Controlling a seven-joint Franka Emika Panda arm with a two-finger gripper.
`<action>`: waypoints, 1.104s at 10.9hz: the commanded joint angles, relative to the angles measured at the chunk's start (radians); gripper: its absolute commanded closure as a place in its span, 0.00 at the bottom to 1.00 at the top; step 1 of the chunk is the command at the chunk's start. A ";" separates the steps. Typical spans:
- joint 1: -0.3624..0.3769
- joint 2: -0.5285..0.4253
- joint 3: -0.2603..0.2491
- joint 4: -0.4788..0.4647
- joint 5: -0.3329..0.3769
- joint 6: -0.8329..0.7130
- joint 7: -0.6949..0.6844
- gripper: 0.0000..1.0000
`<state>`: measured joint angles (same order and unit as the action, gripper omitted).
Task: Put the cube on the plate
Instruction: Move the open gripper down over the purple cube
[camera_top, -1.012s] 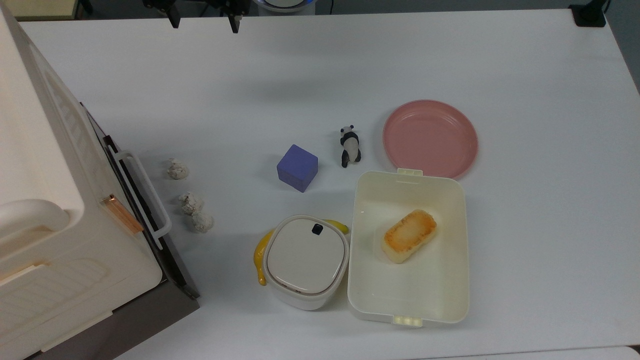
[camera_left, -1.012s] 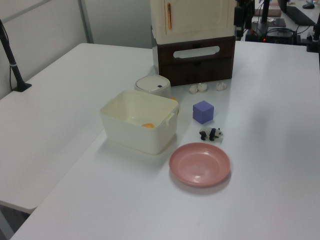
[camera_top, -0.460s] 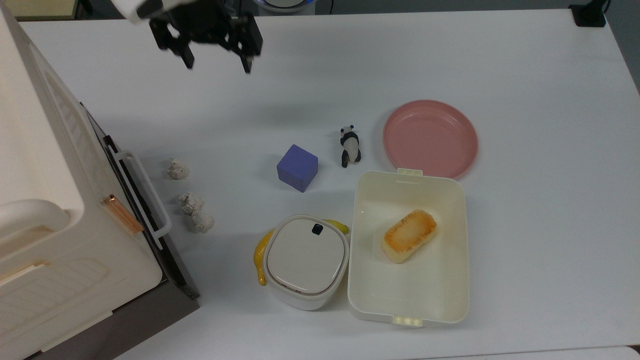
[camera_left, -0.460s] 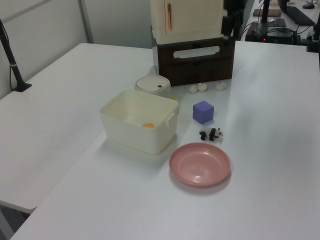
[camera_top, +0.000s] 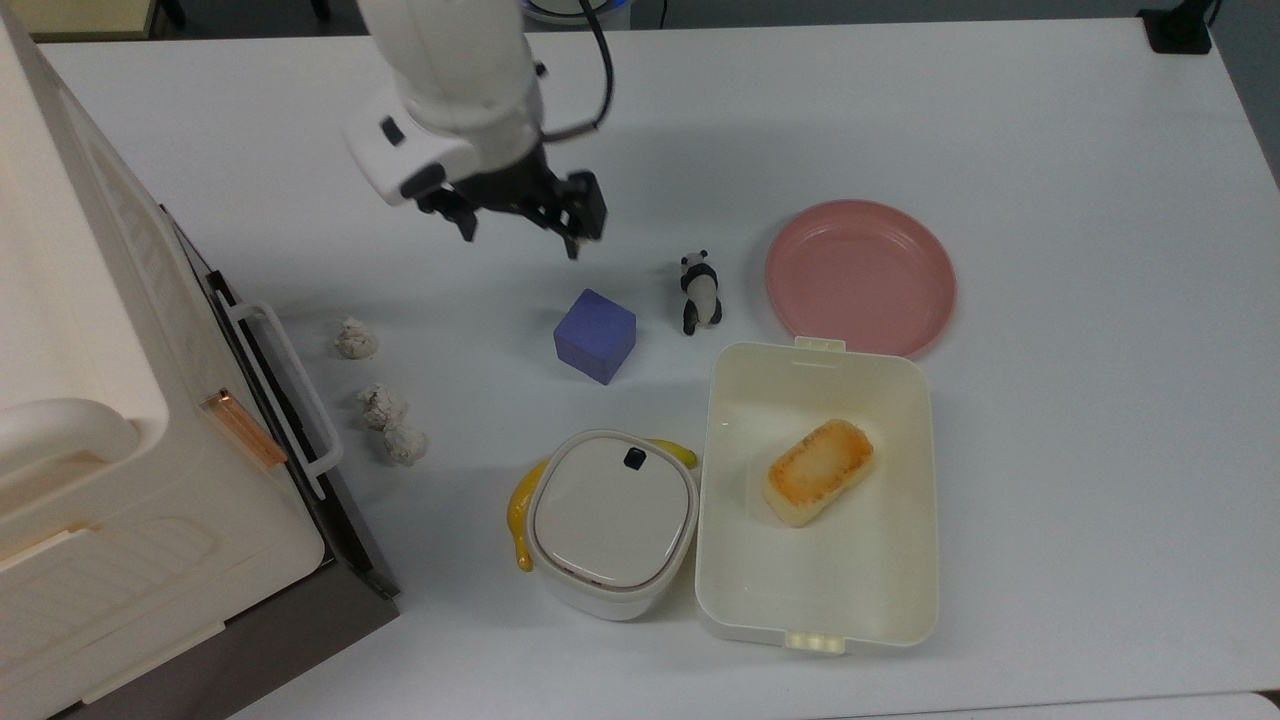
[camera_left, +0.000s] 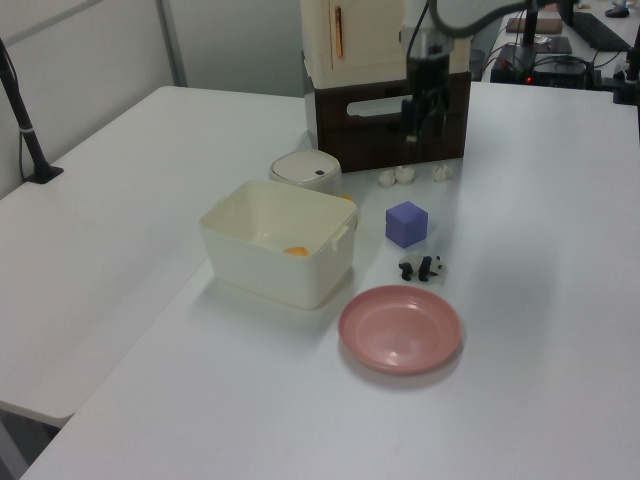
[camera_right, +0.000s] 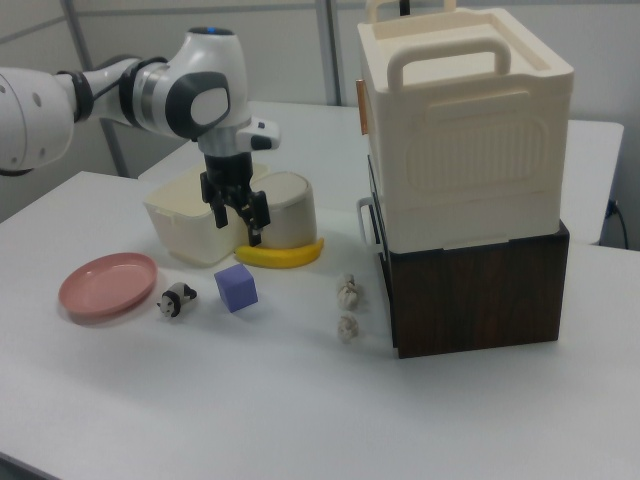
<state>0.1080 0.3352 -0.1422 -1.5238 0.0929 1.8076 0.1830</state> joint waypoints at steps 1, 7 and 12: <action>0.060 0.063 -0.007 -0.068 0.060 0.184 0.261 0.00; 0.153 0.217 -0.010 -0.073 0.039 0.277 0.299 0.00; 0.147 0.194 -0.011 -0.070 0.015 0.207 0.277 0.00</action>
<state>0.2397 0.5383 -0.1434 -1.5845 0.1236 2.0543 0.4637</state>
